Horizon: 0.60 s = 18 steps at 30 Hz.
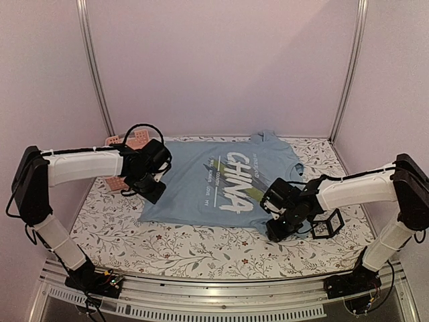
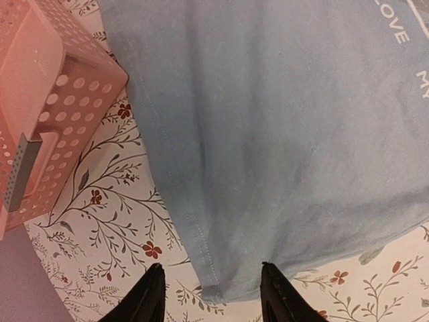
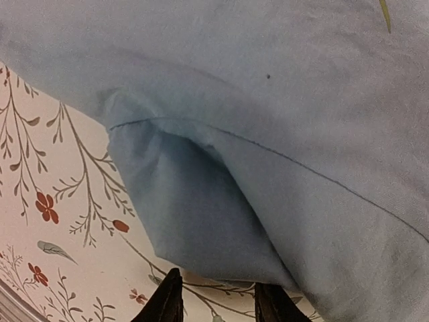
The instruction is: Pin the brooch onto the clothing
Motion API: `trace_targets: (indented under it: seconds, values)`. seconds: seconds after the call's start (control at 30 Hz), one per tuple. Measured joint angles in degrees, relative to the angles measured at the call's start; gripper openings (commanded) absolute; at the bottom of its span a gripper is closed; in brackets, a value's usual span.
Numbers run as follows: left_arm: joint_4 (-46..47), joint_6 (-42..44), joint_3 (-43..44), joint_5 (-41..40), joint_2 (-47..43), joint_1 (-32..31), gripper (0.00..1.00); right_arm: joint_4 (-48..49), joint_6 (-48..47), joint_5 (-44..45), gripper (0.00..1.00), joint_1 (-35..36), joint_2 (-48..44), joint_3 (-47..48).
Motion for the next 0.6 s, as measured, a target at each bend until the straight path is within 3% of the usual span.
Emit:
trace_targets:
  seconds: [0.2, 0.4, 0.6]
  values:
    - [0.85, -1.27, -1.68, 0.15, 0.31, 0.15, 0.49, 0.44, 0.92, 2.58, 0.35, 0.04, 1.90, 1.66]
    - [0.79, -2.67, -1.95, -0.57, 2.40, 0.39, 0.49, 0.15, 1.84, 5.22, 0.00, 0.28, 3.85, 3.43]
    - [0.81, -2.91, -3.19, -0.92, 2.43, 0.68, 0.49, -1.01, 0.74, 3.26, 0.00, 0.83, 4.52, 4.83]
